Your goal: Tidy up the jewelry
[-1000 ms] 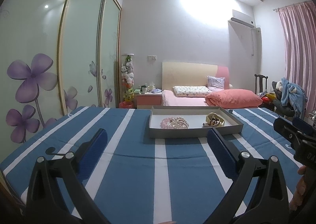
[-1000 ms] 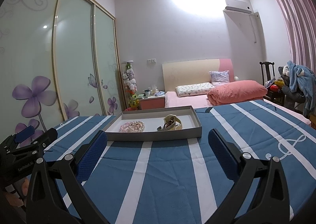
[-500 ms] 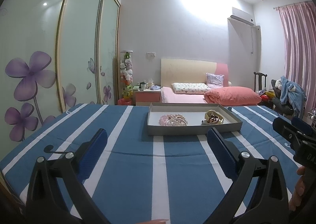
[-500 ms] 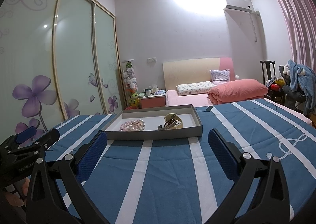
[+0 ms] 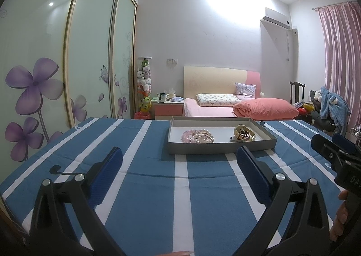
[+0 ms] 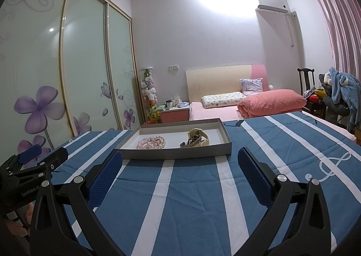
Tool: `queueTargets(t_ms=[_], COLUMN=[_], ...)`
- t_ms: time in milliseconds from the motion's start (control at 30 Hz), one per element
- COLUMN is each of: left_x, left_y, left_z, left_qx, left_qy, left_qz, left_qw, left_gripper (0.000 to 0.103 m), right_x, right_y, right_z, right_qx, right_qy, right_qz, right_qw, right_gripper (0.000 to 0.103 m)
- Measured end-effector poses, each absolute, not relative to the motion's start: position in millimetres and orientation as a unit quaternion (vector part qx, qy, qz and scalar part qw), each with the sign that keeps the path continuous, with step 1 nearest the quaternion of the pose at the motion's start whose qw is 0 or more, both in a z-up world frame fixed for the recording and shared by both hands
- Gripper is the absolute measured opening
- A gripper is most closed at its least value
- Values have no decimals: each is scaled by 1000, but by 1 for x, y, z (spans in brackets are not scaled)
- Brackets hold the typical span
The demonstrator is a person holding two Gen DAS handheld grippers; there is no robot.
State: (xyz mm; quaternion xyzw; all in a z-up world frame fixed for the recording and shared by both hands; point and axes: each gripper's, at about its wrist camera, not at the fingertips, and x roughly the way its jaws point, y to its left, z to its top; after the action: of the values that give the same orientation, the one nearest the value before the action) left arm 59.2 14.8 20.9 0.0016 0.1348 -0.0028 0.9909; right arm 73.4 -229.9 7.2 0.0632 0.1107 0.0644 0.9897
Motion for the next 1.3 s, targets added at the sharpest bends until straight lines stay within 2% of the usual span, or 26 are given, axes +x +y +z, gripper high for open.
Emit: queueTargets(t_ms=[1300], left_x=[57], left_y=[11], left_z=[11], left_qx=[4], left_qy=[142], left_qz=[-7], left_qw=[990], left_gripper=[99], right_x=[74], right_y=[-231], right_z=[4], right_qx=[67], right_qy=[117], right_qz=[65], right_qw=[989], right_gripper=[101])
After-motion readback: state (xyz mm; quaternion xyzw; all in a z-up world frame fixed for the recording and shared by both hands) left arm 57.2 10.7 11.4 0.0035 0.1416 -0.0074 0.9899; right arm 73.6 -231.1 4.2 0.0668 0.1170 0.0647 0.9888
